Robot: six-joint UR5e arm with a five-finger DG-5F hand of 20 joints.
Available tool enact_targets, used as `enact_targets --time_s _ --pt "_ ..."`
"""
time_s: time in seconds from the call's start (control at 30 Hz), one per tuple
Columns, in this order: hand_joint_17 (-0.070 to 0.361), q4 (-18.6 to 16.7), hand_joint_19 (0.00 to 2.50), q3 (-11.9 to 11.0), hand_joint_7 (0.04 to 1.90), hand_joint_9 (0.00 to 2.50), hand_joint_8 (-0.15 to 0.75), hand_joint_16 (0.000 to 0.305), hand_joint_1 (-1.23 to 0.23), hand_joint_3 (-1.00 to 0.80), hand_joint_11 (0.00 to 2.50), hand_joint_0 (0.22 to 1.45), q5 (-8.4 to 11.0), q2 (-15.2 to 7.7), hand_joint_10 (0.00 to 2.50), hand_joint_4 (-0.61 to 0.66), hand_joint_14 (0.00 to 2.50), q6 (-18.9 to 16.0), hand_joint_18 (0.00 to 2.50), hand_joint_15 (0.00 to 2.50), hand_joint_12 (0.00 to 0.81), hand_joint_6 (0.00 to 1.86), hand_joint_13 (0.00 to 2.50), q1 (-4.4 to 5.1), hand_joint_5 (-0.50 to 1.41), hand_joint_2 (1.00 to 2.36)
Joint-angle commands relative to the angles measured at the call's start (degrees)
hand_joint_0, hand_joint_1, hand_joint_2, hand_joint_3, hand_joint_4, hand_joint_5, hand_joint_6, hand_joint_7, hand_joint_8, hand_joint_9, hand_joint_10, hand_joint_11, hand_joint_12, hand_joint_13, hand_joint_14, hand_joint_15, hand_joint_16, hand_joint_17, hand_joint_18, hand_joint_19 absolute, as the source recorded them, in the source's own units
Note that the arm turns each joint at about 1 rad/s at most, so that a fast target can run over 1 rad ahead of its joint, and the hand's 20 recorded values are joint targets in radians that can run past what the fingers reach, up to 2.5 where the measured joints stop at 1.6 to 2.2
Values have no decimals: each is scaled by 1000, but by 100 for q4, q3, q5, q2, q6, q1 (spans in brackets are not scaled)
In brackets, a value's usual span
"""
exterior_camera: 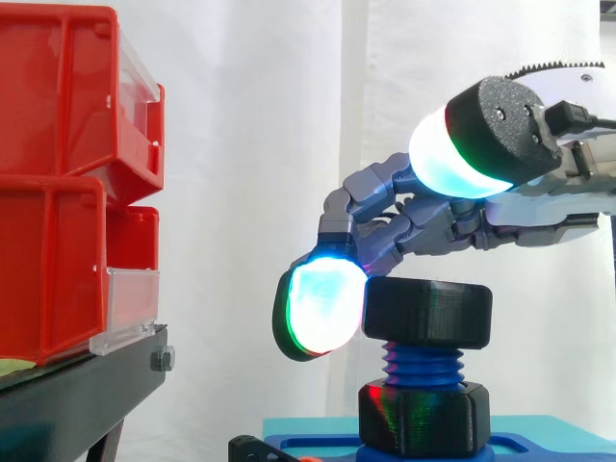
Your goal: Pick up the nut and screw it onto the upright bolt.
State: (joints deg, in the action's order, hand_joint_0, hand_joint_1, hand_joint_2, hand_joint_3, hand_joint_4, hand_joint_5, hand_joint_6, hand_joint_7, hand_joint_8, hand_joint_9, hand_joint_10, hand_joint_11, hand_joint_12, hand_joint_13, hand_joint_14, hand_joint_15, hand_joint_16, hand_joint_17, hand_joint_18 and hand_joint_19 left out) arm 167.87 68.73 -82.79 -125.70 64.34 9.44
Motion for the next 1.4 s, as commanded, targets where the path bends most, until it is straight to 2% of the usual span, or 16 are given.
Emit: enact_targets --time_s 0.0,0.23,0.33,0.4,0.57,0.67,0.7,1.0,1.13,1.23,1.3,1.37 --pt "97 9 0 0 969 482 314 43 -282 -500 0 434 -18 -7 0 304 0 0 0 0 335 504 109 -29 -117 1000" --pt "93 -17 0 0 1050 605 327 41 -283 -500 0 439 -88 -7 0 303 0 0 0 0 327 504 199 -144 -88 1000" --pt "85 0 0 0 1127 766 328 38 -283 -500 0 452 -97 -7 0 293 0 9 1 0 310 505 310 -188 -45 1000" --pt "82 9 0 0 1164 838 332 36 -280 -500 0 457 -97 2 0 281 0 9 65 0 303 505 373 -196 -25 1000" --pt "72 9 0 0 1218 1036 329 32 -278 -500 0 471 -97 2 0 231 0 35 201 0 279 505 529 -302 12 1000" --pt "64 9 0 0 1240 1214 283 28 -283 -500 0 479 -106 2 0 186 0 53 300 0 260 504 645 -337 36 1000" --pt "61 9 0 0 1256 1283 257 27 -287 -500 0 483 -132 2 0 169 0 61 327 0 252 504 687 -381 45 1000" --pt "43 80 0 0 1437 1740 177 19 -298 -500 103 501 -141 2 4 69 0 105 629 0 196 500 1066 -478 103 1000" --pt "35 97 0 -70 1385 1959 172 16 -299 -500 254 501 -167 2 9 67 0 105 764 0 193 534 1228 -513 104 1000" --pt "34 141 0 -167 1398 1938 216 15 -282 -500 243 497 -211 2 9 61 0 167 763 0 200 533 1234 -539 96 1000" --pt "40 229 0 -290 1400 1769 273 18 -266 -500 194 493 -237 2 7 110 0 246 652 0 219 502 1131 -566 74 1000" --pt "48 290 0 -352 1298 1619 297 21 -262 -500 182 490 -246 2 6 152 0 290 597 0 249 504 1072 -583 34 1000"
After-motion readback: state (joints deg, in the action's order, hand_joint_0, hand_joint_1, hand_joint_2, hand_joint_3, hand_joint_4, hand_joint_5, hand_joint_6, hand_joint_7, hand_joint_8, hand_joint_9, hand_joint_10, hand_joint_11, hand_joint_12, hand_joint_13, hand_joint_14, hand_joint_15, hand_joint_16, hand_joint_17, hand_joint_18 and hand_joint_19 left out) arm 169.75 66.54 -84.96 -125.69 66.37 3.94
